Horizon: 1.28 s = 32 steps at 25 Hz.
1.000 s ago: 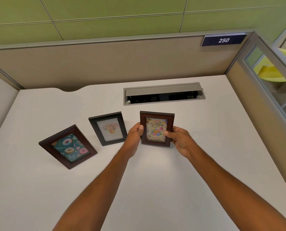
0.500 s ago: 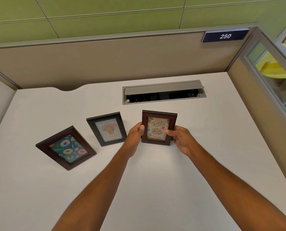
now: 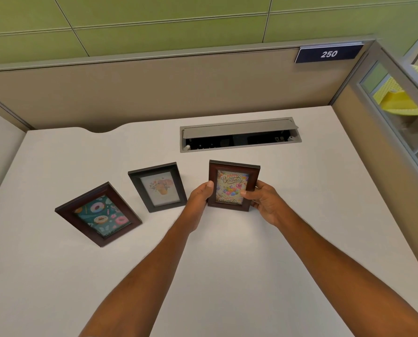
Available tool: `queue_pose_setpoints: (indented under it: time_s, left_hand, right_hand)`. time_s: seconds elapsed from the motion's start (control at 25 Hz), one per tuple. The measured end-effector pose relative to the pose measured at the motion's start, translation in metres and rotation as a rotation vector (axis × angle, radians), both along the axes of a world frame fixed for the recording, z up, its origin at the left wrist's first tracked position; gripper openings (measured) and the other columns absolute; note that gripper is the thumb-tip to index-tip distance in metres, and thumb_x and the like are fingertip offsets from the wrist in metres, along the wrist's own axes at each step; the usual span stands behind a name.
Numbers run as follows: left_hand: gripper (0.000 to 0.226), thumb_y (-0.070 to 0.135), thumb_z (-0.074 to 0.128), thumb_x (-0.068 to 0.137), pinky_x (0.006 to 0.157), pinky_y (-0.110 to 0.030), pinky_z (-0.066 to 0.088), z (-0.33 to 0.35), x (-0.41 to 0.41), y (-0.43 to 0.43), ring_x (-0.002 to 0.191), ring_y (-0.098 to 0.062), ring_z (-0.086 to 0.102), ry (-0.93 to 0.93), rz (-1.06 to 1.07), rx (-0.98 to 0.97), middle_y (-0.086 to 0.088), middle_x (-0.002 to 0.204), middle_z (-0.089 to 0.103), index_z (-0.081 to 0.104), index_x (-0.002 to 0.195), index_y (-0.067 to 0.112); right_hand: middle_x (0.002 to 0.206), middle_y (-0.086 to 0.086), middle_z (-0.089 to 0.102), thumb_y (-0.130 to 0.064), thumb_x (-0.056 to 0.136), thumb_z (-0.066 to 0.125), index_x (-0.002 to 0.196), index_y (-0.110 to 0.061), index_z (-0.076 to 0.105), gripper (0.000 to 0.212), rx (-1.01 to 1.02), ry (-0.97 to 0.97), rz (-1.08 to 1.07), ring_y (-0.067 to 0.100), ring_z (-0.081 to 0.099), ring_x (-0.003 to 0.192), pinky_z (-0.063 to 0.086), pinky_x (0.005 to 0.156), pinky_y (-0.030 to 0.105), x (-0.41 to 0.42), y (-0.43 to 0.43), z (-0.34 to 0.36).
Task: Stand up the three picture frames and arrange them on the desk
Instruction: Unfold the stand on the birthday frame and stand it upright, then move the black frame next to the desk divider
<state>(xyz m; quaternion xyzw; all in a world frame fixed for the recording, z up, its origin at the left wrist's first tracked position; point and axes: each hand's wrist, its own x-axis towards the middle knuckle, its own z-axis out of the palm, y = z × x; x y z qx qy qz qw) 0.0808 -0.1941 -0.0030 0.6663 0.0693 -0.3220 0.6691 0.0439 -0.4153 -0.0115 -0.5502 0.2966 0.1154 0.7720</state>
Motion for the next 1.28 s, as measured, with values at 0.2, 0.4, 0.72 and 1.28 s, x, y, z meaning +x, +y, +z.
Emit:
queue_pose_setpoints:
  time_s: [0.2,0.4,0.72,1.28]
  left_hand:
    - [0.047,0.055,0.035,0.116,0.128,-0.039,0.037,0.011,-0.006,-0.001,0.131,-0.014,0.065,0.014,0.087,0.027,0.0,0.139,0.073,0.067,0.138,0.028]
    - [0.055,0.051,0.04,0.116,0.13,-0.043,0.035,0.006,-0.024,0.016,0.148,-0.024,0.055,0.045,0.15,0.064,-0.006,0.157,0.062,0.057,0.156,0.017]
    - [0.052,0.041,0.053,0.115,0.128,-0.047,0.044,0.01,-0.08,0.064,0.142,-0.028,0.062,0.082,0.316,0.14,-0.01,0.155,0.064,0.056,0.157,0.01]
    - [0.049,0.045,0.059,0.111,0.124,-0.044,0.044,0.03,-0.078,0.108,0.142,-0.022,0.057,-0.01,0.592,0.149,-0.002,0.157,0.059,0.055,0.154,0.021]
  right_hand:
    - [0.129,0.012,0.079,0.01,0.085,0.08,0.136,-0.014,0.066,0.058,-0.032,0.005,0.02,0.032,0.07,0.123,0.05,0.105,0.046,-0.01,-0.007,0.001]
    - [0.125,0.008,0.078,0.003,0.086,0.083,0.135,-0.013,0.068,0.053,-0.124,0.117,-0.016,0.027,0.071,0.118,0.052,0.107,0.046,-0.042,-0.018,-0.014]
    - [0.108,0.025,0.08,-0.009,0.1,0.072,0.117,0.004,0.075,0.021,-0.105,0.269,0.074,0.033,0.077,0.092,0.062,0.093,0.047,-0.082,0.011,-0.02]
    - [0.13,0.007,0.075,-0.039,0.098,0.077,0.126,-0.016,0.072,0.036,-0.217,-0.017,0.479,0.022,0.073,0.117,0.062,0.104,0.043,-0.027,0.125,0.055]
